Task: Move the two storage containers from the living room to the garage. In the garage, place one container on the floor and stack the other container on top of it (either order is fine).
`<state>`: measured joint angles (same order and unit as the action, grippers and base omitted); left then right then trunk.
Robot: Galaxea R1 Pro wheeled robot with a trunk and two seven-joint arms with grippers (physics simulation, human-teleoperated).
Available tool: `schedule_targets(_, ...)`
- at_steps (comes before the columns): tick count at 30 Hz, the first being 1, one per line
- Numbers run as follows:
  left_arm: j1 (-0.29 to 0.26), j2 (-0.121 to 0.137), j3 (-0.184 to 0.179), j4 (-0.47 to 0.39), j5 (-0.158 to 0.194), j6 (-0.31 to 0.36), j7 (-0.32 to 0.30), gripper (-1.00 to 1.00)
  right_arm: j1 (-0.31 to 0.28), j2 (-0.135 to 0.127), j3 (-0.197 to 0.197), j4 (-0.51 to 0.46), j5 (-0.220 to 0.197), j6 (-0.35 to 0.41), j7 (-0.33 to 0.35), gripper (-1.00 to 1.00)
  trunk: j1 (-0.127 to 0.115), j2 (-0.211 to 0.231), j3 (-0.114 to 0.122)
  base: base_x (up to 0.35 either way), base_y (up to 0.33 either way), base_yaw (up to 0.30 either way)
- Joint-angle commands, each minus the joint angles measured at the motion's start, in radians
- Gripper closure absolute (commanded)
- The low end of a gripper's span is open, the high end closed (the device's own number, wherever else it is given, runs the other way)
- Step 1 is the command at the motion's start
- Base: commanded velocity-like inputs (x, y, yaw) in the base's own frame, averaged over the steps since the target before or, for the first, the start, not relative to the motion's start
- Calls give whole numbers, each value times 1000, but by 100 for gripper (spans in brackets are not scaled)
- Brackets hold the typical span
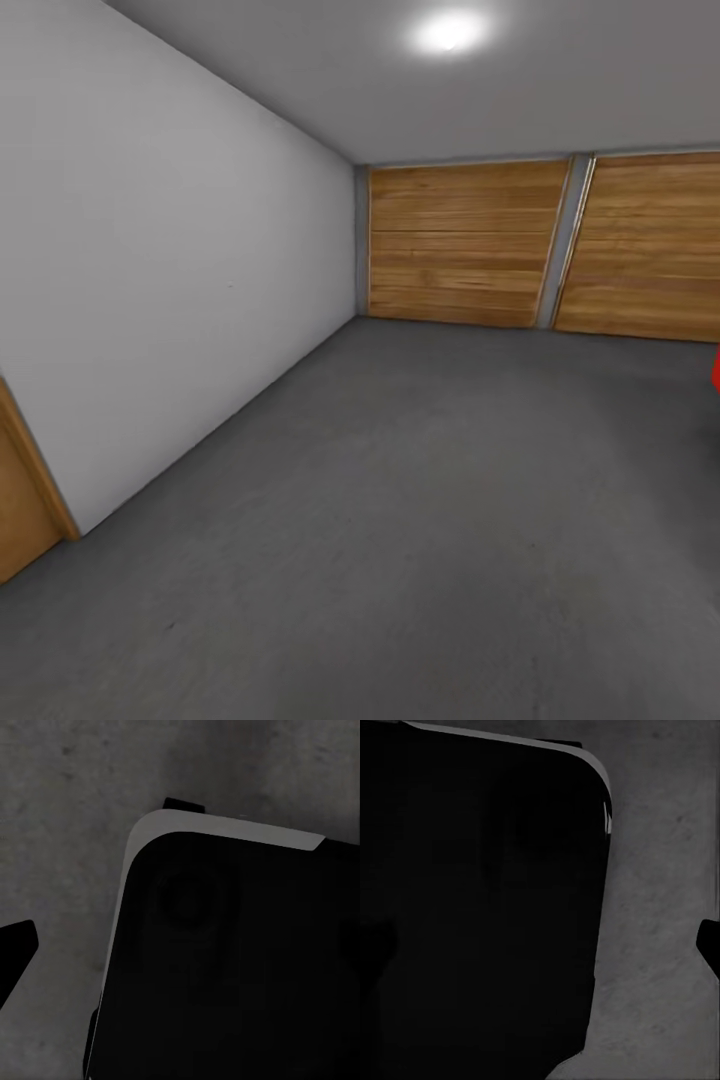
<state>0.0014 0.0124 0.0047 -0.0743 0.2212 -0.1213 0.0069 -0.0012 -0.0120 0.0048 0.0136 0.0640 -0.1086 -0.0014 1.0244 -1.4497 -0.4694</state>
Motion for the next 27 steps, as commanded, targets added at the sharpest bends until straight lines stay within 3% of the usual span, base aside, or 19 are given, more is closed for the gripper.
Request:
schedule_targets(1, 0, 0, 0, -1, 4, -1, 1, -100, 0, 0, 0, 2, 7, -5, 0, -100, 1, 0, -1, 321, 0, 269)
schedule_targets(17, 0, 0, 0, -1, 4, -1, 1, -100, 0, -1, -1, -3, 7, -5, 0, -100, 1, 0, -1, 321, 0, 269)
schedule_targets(27, 0, -3, -1, -1, 3, -3, 2, -100, 0, -20, 1, -9, 9, -6, 0, -100, 1, 0, -1, 321, 0, 269)
